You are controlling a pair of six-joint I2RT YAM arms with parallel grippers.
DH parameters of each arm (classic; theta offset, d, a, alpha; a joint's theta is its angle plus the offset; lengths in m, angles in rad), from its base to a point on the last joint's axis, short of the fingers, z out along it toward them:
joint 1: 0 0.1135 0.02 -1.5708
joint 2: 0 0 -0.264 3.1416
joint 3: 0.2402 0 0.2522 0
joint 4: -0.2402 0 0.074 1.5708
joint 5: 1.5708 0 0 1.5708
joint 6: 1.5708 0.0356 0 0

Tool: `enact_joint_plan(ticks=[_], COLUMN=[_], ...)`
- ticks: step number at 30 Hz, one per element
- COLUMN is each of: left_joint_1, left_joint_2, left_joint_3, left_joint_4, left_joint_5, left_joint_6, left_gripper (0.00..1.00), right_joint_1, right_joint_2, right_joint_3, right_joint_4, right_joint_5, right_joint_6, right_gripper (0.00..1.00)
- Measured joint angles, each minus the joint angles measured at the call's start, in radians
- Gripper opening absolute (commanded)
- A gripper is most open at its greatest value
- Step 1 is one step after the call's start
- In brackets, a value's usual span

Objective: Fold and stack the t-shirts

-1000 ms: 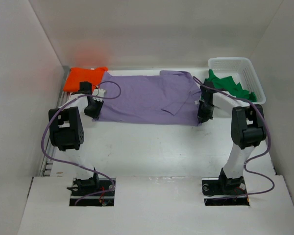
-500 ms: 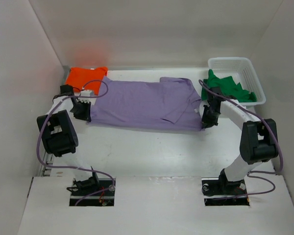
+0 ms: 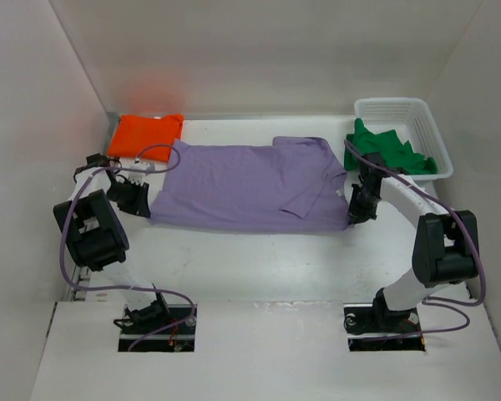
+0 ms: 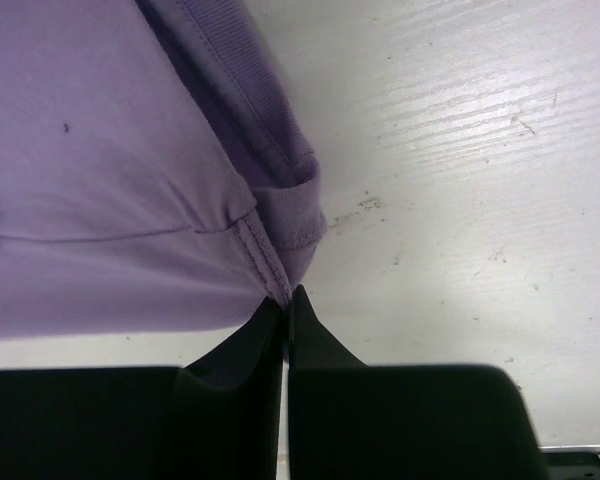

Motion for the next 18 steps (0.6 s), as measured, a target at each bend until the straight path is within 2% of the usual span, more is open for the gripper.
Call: enact_joint_plan(ticks=[5,8,11,18], left_joint_1=[-0.028,-0.058,-0.075,-0.077], left_joint_2=[-0.06,-0.116,-0.158,-0.19], left_joint_3=[-0.128,-0.198,-0.206,-0.169], left_joint_4=[0.08,0.115,0.122,0.08], left_joint_5=[-0.137,-0.205,-0.234,-0.235], left_joint_6=[0.143,0.195,0.208,0.192], left_gripper=[0.23,0.31,0.42,0.49], right_joint_1=[-0.003,-0.003,-0.005,-0.005], right_joint_2=[-0.002,-0.003,-0.009,-0.024], right_joint_3=[0.0,-0.001,-0.009,-0.022], right_joint_4=[0.0,0.0,0.002,0.002], right_joint_5=[0.002,0.002,0.002,0.002], right_joint_6=[-0.003,-0.003,-0.003,-0.003], right_gripper=[0.0,0.0,0.0,0.01])
